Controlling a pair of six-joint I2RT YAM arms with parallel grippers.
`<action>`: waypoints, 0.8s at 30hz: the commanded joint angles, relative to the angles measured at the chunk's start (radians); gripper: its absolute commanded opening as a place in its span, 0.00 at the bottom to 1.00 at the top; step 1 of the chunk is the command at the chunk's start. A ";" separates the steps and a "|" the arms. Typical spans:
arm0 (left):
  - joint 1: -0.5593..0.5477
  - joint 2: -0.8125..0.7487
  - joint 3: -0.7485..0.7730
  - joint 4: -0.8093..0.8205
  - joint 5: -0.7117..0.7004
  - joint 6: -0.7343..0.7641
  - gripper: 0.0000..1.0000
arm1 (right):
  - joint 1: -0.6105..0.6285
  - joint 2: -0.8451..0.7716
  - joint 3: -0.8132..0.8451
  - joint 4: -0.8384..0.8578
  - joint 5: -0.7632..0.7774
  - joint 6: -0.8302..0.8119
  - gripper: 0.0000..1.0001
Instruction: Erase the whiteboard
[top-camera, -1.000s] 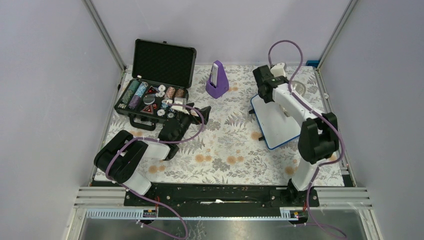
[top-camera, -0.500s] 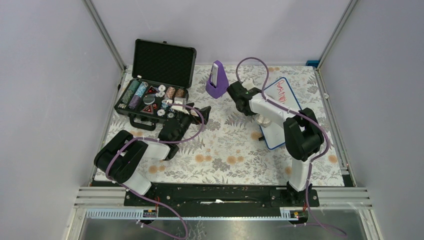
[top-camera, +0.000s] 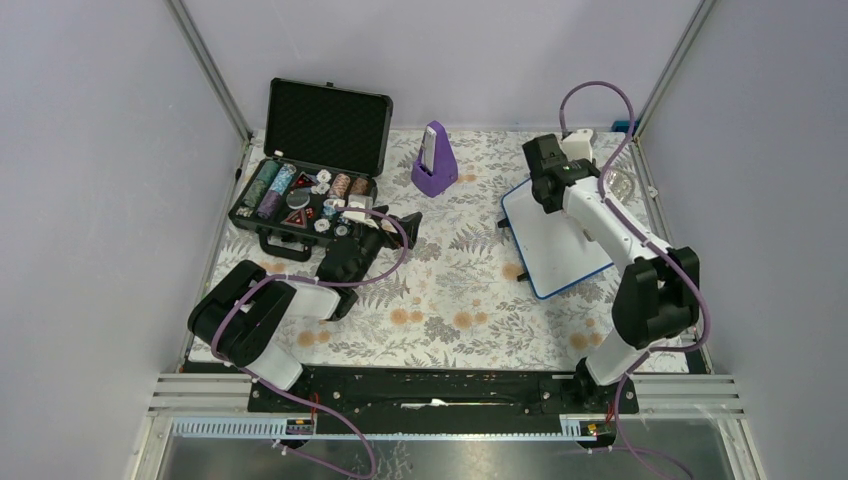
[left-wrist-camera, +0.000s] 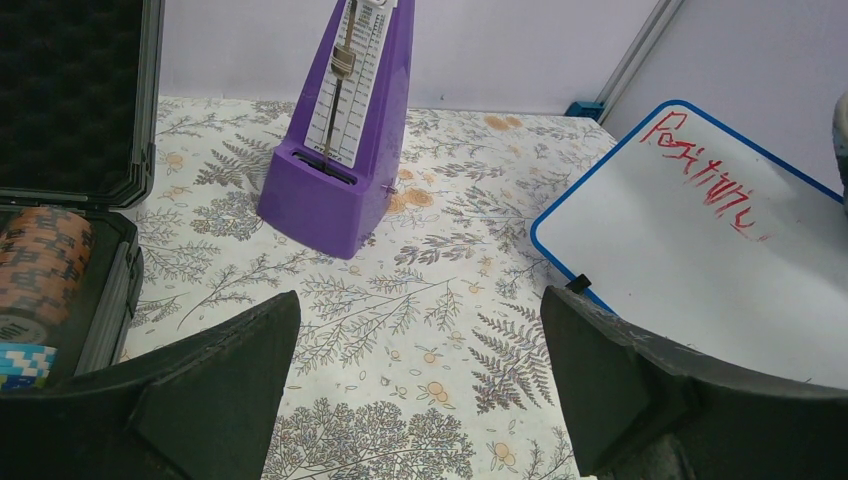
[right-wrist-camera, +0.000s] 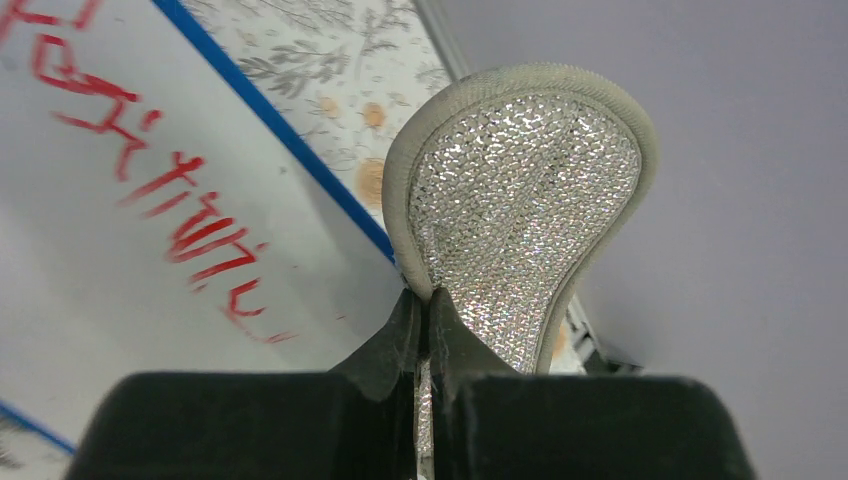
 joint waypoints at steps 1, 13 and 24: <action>0.008 -0.004 0.006 0.080 0.012 -0.016 0.99 | 0.007 0.071 -0.007 -0.038 0.096 0.008 0.00; 0.010 -0.001 0.006 0.077 0.010 -0.012 0.99 | 0.205 0.353 0.069 -0.036 -0.109 0.093 0.00; 0.011 -0.001 0.008 0.077 0.016 -0.018 0.99 | 0.099 0.149 0.175 -0.029 -0.050 -0.020 0.00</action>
